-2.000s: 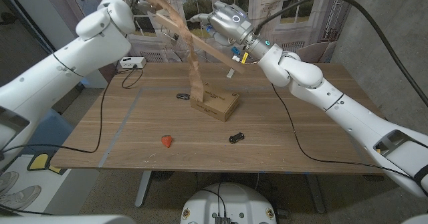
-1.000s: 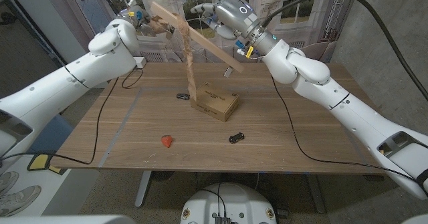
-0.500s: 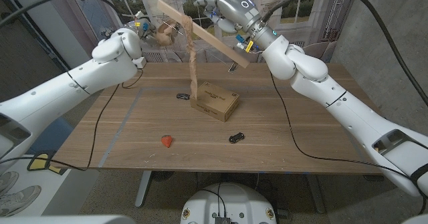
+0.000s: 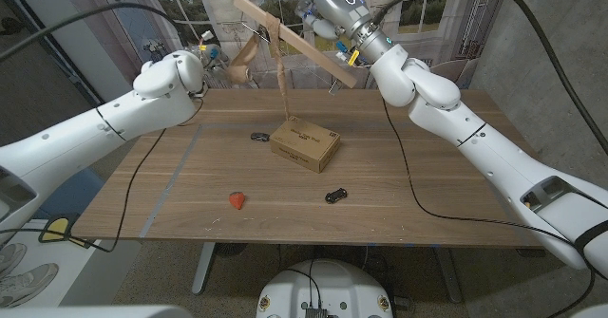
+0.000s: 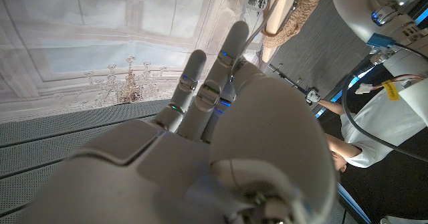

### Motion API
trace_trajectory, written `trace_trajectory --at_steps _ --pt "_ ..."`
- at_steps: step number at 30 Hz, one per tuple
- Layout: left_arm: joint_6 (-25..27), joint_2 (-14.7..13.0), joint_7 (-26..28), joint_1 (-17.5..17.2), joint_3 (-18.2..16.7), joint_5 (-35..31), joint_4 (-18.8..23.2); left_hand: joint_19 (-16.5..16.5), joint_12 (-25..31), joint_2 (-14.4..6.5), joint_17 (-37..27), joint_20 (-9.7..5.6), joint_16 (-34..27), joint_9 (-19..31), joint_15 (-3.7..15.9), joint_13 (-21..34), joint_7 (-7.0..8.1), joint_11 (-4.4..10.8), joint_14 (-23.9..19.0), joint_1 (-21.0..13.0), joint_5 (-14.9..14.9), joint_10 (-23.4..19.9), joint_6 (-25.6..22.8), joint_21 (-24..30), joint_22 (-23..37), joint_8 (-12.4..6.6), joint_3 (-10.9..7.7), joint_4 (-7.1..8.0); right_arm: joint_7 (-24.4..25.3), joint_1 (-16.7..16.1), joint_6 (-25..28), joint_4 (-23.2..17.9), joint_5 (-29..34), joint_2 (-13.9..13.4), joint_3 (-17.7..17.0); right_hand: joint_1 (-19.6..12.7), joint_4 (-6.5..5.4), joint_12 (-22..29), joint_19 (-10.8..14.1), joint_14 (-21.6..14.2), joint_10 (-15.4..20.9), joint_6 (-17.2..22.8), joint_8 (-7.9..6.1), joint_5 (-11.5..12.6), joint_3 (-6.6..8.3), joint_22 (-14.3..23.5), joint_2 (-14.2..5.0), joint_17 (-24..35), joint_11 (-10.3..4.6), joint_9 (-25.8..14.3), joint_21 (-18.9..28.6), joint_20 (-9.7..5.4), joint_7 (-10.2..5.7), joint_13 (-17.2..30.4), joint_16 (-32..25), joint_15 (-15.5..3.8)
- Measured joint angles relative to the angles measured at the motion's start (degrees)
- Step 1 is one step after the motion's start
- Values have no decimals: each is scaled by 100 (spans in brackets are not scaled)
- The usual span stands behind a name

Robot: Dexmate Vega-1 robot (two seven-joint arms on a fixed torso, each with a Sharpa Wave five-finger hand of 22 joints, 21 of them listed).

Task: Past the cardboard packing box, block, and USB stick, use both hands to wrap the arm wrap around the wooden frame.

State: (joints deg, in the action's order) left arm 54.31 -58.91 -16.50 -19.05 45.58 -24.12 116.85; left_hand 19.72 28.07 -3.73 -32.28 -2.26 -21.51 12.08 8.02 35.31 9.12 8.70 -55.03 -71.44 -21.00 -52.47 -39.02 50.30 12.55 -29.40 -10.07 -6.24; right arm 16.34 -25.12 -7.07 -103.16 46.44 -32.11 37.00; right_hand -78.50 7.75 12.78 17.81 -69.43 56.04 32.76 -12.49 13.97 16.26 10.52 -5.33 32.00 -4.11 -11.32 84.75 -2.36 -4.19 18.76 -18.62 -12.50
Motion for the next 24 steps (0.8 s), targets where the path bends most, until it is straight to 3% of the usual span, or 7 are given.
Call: trace_trajectory --at_steps 16,17,24 --pt "-613 60 -1043 58 179 -535 -118 -31 -44 -1 -26 31 44 0 5 20 0 11 -6 1 -25 -11 0 44 -4 0 47 0 2 144 119 169 -37 46 130 -1 16 -20 0 0 0 0 22 -2 -17 -7 -1 28 -1 0 0 0 0 28 44 0" --pt "-689 197 -1127 85 318 -588 -148 -31 -44 -1 -26 31 44 0 5 30 0 11 -6 1 -36 -11 0 44 -4 0 47 0 19 157 190 188 -70 52 145 -15 16 -20 0 0 -1 0 22 -5 -17 -11 -15 28 -1 0 0 0 0 28 44 0" --pt "-994 305 -1421 62 326 -850 31 -30 -45 -1 -54 31 44 0 18 44 0 11 -38 1 -66 -11 0 77 -31 0 71 22 31 203 252 282 -82 76 206 -30 -6 -22 0 -19 -1 21 22 -15 -40 1 -30 28 -1 0 0 0 21 26 44 -1"
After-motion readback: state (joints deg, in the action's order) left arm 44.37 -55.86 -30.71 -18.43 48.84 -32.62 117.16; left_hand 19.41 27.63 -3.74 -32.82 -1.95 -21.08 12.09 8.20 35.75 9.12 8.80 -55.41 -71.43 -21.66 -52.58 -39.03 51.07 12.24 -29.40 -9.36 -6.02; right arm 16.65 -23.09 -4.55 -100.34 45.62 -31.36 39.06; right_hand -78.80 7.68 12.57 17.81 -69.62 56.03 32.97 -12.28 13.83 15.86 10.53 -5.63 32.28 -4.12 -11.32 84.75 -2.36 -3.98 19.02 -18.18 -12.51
